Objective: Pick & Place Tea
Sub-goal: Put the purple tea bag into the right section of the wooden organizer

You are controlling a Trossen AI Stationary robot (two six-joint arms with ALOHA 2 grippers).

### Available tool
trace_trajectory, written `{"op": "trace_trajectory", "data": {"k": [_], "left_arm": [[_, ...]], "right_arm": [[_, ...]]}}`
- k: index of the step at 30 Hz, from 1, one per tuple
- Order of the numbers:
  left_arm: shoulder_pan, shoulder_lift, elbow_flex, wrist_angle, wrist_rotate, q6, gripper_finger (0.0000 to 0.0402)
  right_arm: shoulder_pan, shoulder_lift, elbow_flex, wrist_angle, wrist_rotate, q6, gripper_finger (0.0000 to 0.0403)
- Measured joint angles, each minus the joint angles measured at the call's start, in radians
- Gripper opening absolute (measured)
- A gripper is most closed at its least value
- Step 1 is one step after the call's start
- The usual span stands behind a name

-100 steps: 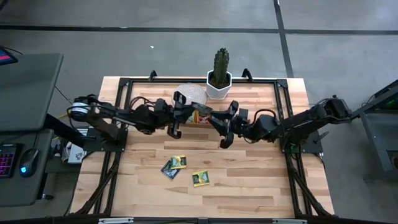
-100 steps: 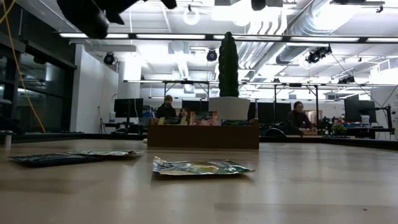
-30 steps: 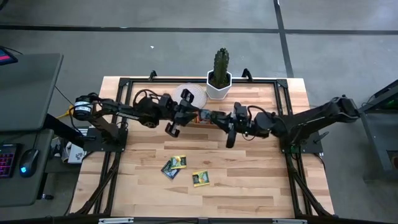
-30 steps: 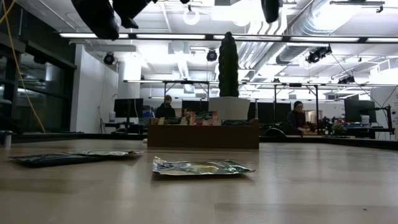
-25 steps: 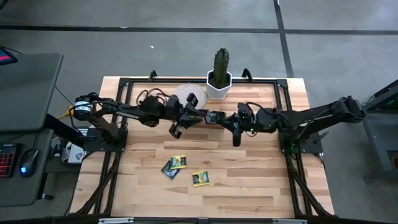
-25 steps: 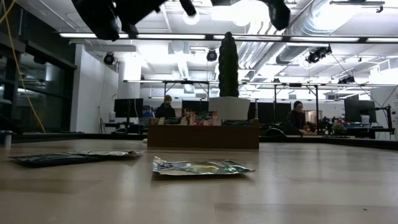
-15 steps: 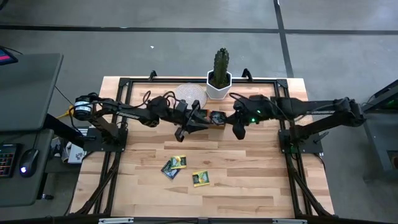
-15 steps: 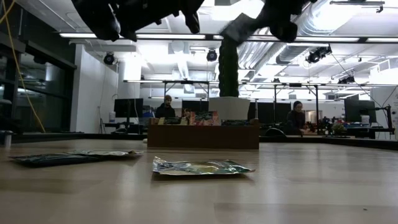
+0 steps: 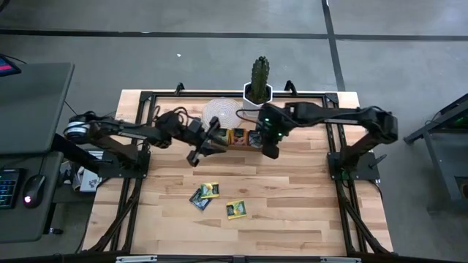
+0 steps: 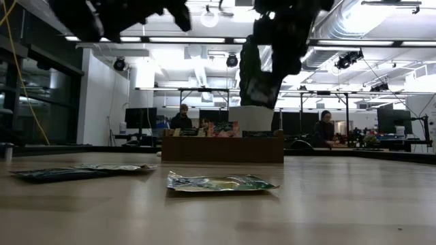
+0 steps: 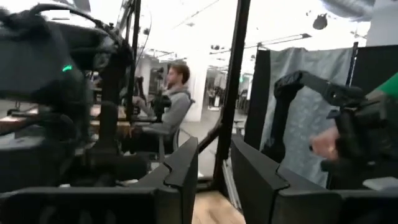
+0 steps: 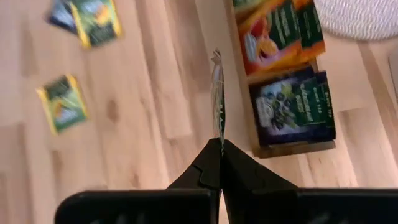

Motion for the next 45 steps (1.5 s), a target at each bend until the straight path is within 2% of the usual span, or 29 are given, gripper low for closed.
{"op": "trace_trajectory", "data": {"k": [10,15,20,31,39,45], "left_arm": [[-0.03,-0.139,-0.205,0.017,-0.079,-0.02,0.0095],[-0.095,-0.15,-0.263,0.027,-0.131,0.001,0.0095],[-0.155,-0.156,-0.309,0.06,-0.231,0.008,0.0095],[-0.215,-0.154,-0.329,0.066,-0.315,0.009,0.0095],[-0.213,-0.154,-0.329,0.067,-0.317,0.009,0.0095],[-0.212,-0.154,-0.329,0.067,-0.317,0.009,0.0095]], "right_arm": [[-0.105,0.151,0.118,-0.127,0.0,-0.194,0.0],[-0.152,0.185,0.14,-0.13,-0.025,-0.249,0.0],[-0.174,0.207,0.14,-0.14,-0.038,-0.289,0.0],[-0.18,0.268,0.14,-0.136,-0.061,-0.347,0.0],[-0.18,0.266,0.139,-0.12,-0.041,-0.347,0.0001],[-0.18,0.265,0.139,-0.121,-0.04,-0.347,0.0038]]}}
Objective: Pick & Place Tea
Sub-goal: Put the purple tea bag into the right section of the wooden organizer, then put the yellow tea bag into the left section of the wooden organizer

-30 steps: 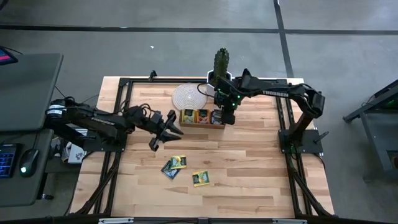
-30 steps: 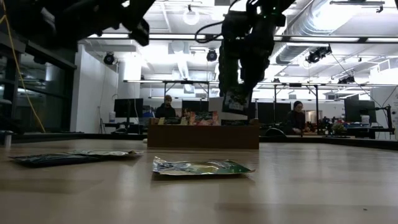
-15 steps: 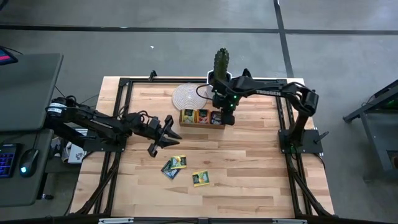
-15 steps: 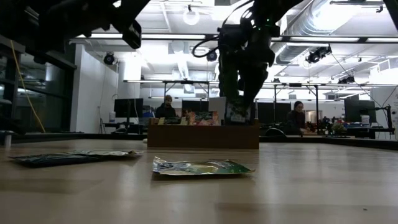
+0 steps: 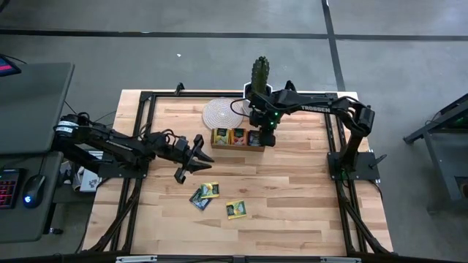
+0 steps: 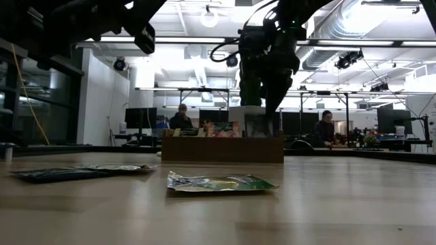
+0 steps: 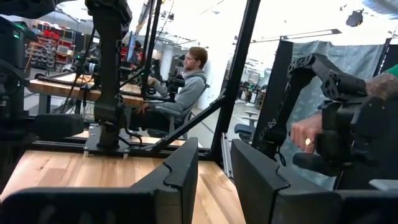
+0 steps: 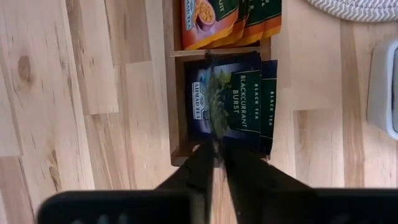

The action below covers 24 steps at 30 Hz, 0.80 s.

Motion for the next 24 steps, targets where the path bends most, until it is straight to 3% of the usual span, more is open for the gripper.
{"op": "trace_trajectory", "data": {"k": [6,10,17,24], "left_arm": [[0.0,0.0,0.0,0.0,0.001,0.0,0.0095],[0.0,0.0,0.0,-0.001,0.021,0.0,0.0095],[-0.005,0.0,0.0,-0.071,0.059,-0.008,0.0095],[-0.093,0.0,0.001,-0.198,0.011,0.018,0.0095]], "right_arm": [[0.0,0.0,0.0,-0.002,0.0,0.011,0.0107],[0.0,-0.001,0.0,-0.02,0.0,0.06,0.0131],[0.053,-0.043,0.0,-0.053,-0.026,0.153,0.0124],[0.229,-0.132,0.0,0.063,-0.022,0.331,0.011]]}}
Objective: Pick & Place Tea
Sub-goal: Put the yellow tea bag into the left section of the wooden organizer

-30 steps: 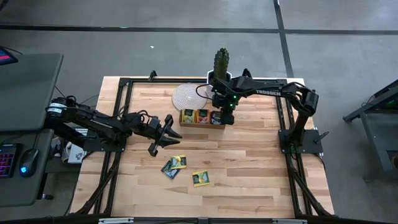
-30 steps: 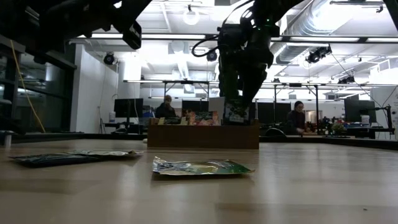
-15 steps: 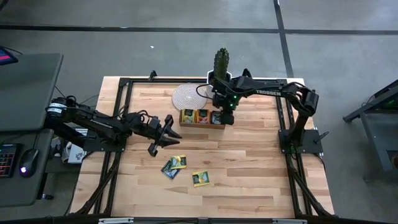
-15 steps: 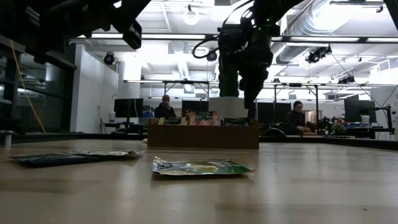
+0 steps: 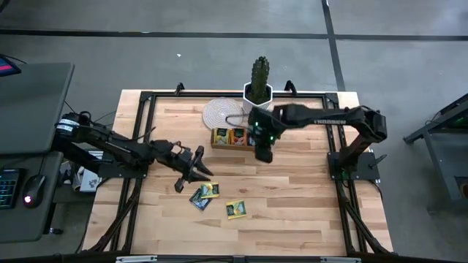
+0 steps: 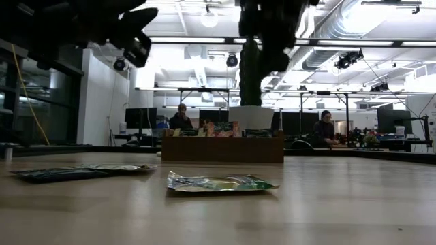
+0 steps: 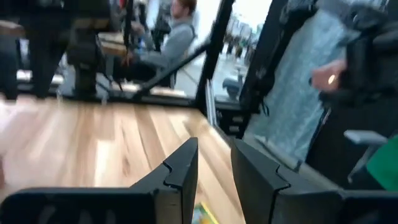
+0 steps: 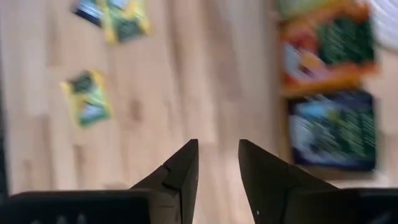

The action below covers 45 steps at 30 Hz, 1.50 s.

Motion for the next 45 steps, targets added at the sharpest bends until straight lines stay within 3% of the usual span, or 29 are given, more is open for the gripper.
{"op": "trace_trajectory", "data": {"k": [6,10,16,20,27,38,45], "left_arm": [[-0.132,0.0,0.0,-0.149,-0.185,-0.025,0.0095],[-0.204,0.0,0.0,-0.193,-0.315,-0.104,0.0095],[-0.289,0.005,0.0,-0.189,-0.405,-0.113,0.0095],[-0.354,0.05,0.0,-0.176,-0.546,-0.198,0.0095],[-0.435,0.229,0.052,-0.168,-0.778,-0.453,0.0095],[-0.438,0.506,0.294,-0.183,-0.777,-0.657,0.0095],[-0.446,0.576,0.382,-0.363,-0.754,-0.883,0.0095]], "right_arm": [[0.174,-0.011,-0.004,0.169,0.04,0.189,0.0097],[0.284,-0.012,-0.039,0.297,0.161,0.297,0.0089],[0.422,-0.012,-0.188,0.466,0.269,0.442,0.0055],[0.494,-0.011,-0.29,0.607,0.293,0.493,0.0008],[0.557,-0.01,-0.414,0.803,0.333,0.523,0.0003],[0.606,-0.008,-0.51,0.922,0.241,0.361,0.0001],[0.606,0.056,-0.509,1.066,0.19,0.27,0.0001]]}}
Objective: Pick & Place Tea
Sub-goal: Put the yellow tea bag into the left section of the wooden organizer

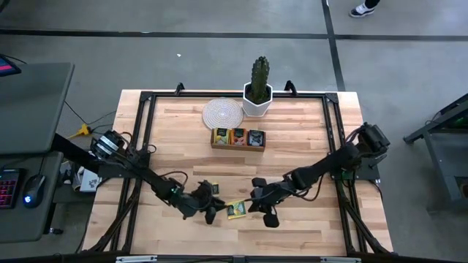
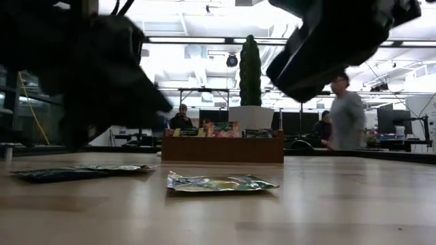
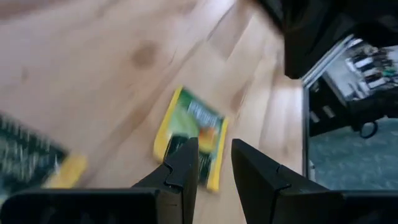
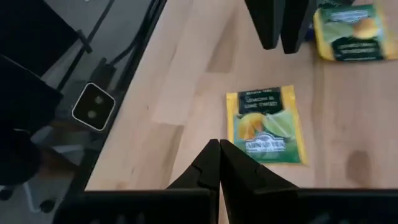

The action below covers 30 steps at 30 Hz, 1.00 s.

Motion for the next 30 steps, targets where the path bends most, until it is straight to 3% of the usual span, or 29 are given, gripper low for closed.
{"op": "trace_trajectory", "data": {"k": [3,11,17,25,30], "left_arm": [[-0.017,0.014,0.01,-0.048,0.002,-0.028,0.0095],[-0.058,0.013,0.011,-0.072,-0.005,0.153,0.0095],[-0.056,0.013,0.011,-0.094,0.002,0.203,0.0095],[-0.055,0.013,0.011,-0.098,0.003,0.138,0.0095],[-0.041,0.013,0.011,-0.098,0.006,0.001,0.0095]], "right_arm": [[0.0,0.056,0.0,0.045,-0.011,0.001,0.0],[-0.003,0.181,0.0,0.193,-0.022,0.061,0.0],[-0.018,0.211,0.0,0.221,-0.023,0.089,0.0],[-0.064,0.211,0.0,0.221,-0.023,0.087,0.0],[-0.078,0.214,0.0,0.225,-0.022,0.083,0.0]]}}
